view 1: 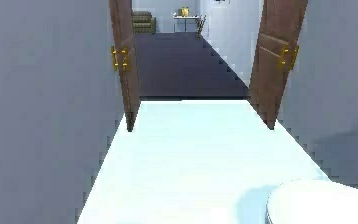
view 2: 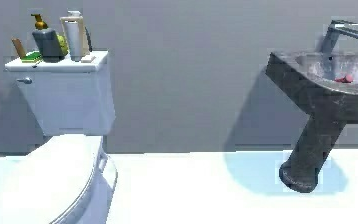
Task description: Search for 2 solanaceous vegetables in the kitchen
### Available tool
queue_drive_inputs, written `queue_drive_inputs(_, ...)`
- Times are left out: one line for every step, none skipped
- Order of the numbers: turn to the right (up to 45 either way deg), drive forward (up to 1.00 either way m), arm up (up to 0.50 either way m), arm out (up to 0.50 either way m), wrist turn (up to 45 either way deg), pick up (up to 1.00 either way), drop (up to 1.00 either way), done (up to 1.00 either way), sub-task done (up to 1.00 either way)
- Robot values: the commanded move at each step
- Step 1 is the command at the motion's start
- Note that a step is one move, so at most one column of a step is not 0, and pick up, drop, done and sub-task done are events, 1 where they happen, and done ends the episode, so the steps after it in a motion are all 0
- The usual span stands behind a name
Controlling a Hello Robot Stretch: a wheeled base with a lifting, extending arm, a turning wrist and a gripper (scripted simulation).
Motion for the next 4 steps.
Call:
queue_drive_inputs(0.0,1.00,0.00,0.00,0.0,0.00,0.00,0.00,0.00)
queue_drive_inputs(-6.0,0.00,0.00,0.00,0.0,0.00,0.00,0.00,0.00)
queue_drive_inputs(0.0,0.95,0.00,0.00,0.0,0.00,0.00,0.00,0.00)
queue_drive_inputs(3.0,0.00,0.00,0.00,0.0,0.00,0.00,0.00,0.00)
